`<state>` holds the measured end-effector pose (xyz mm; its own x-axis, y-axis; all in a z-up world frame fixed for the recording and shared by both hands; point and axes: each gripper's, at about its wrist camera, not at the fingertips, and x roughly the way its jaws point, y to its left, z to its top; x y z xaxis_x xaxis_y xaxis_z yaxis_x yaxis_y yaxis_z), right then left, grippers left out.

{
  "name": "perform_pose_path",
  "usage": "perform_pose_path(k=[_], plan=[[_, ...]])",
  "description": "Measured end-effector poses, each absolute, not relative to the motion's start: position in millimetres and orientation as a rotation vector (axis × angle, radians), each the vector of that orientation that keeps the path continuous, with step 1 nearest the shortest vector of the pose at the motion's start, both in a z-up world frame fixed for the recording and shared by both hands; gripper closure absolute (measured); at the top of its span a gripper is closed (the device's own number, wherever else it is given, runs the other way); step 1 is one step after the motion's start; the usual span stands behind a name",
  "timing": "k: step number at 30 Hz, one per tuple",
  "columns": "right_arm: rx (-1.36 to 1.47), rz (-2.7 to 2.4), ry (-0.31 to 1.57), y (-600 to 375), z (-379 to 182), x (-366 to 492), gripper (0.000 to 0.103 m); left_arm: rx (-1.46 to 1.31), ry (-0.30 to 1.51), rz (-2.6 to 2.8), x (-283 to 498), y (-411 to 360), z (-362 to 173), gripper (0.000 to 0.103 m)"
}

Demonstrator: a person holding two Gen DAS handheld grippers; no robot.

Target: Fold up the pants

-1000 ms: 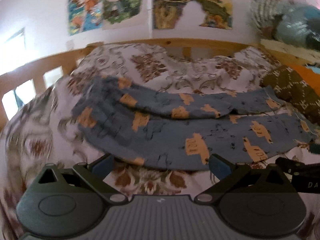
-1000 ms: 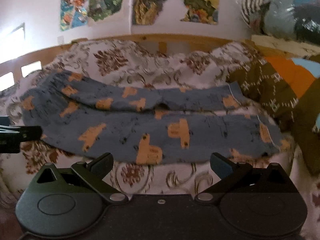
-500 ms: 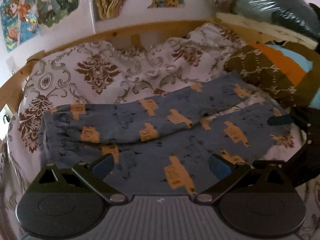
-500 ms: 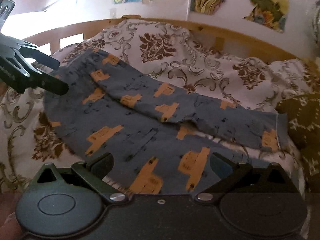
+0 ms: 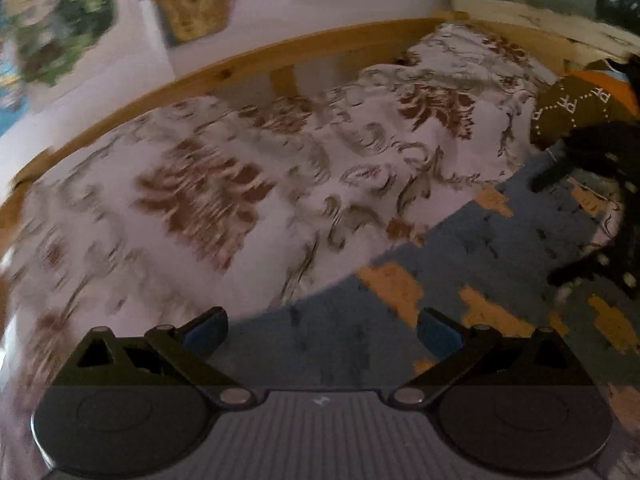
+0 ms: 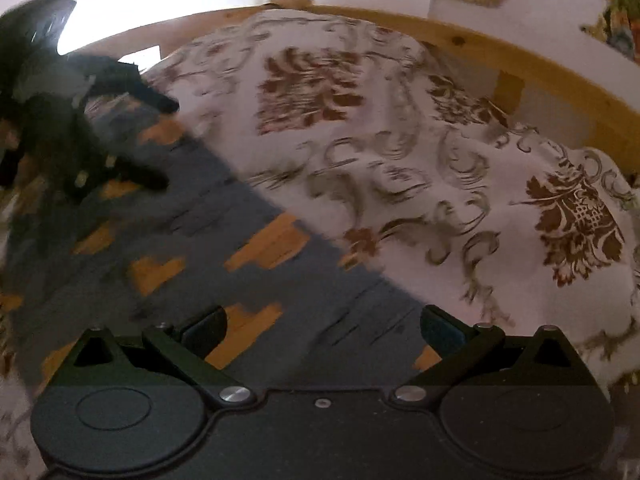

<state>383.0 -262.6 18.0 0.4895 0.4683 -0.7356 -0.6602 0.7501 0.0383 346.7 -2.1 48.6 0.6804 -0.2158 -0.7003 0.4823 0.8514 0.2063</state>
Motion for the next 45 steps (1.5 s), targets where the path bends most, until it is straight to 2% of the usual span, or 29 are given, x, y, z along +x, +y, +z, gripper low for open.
perform_pose_path(k=[7, 10, 12, 16, 17, 18, 19, 20, 21, 24, 27, 37, 45], plan=[[-0.197, 0.698, 0.967, -279, -7, 459, 0.001, 0.467, 0.83, -0.649, 423, -28, 5, 0.0], [-0.17, 0.701, 1.032, -284, -16, 477, 0.012, 0.478, 0.876, -0.646, 438, -26, -11, 0.002], [-0.196, 0.718, 1.065, -282, -22, 484, 0.02, 0.434, 0.901, -0.651, 444, -15, -15, 0.017], [-0.281, 0.735, 1.084, -276, -31, 486, 0.035, 0.409, 0.956, -0.669, 452, -2, -21, 0.027], [-0.289, 0.743, 1.086, -275, -32, 485, 0.042, 0.433, 0.954, -0.677, 453, -2, -22, 0.033], [-0.296, 0.748, 1.084, -275, -31, 485, 0.051, 0.463, 0.947, -0.676, 452, -3, -23, 0.043], [-0.302, 0.752, 1.084, -274, -31, 484, 0.057, 0.487, 0.946, -0.671, 451, -5, -24, 0.047], [-0.306, 0.751, 1.084, -274, -31, 484, 0.069, 0.503, 0.945, -0.67, 450, -6, -24, 0.054], [-0.309, 0.751, 1.085, -273, -30, 483, 0.078, 0.517, 0.938, -0.672, 449, -8, -24, 0.067], [-0.337, 0.764, 1.073, -270, -29, 476, 0.098, 0.556, 0.93, -0.646, 447, -14, -23, 0.093], [-0.371, 0.75, 1.041, -269, -29, 468, 0.103, 0.585, 0.917, -0.61, 443, -20, -21, 0.102], [-0.388, 0.689, 0.911, -269, -17, 454, 0.103, 0.597, 0.818, -0.505, 433, -28, -16, 0.102], [-0.521, 0.533, 0.685, -258, 7, 459, 0.103, 0.575, 0.634, -0.392, 442, -29, 8, 0.102]])
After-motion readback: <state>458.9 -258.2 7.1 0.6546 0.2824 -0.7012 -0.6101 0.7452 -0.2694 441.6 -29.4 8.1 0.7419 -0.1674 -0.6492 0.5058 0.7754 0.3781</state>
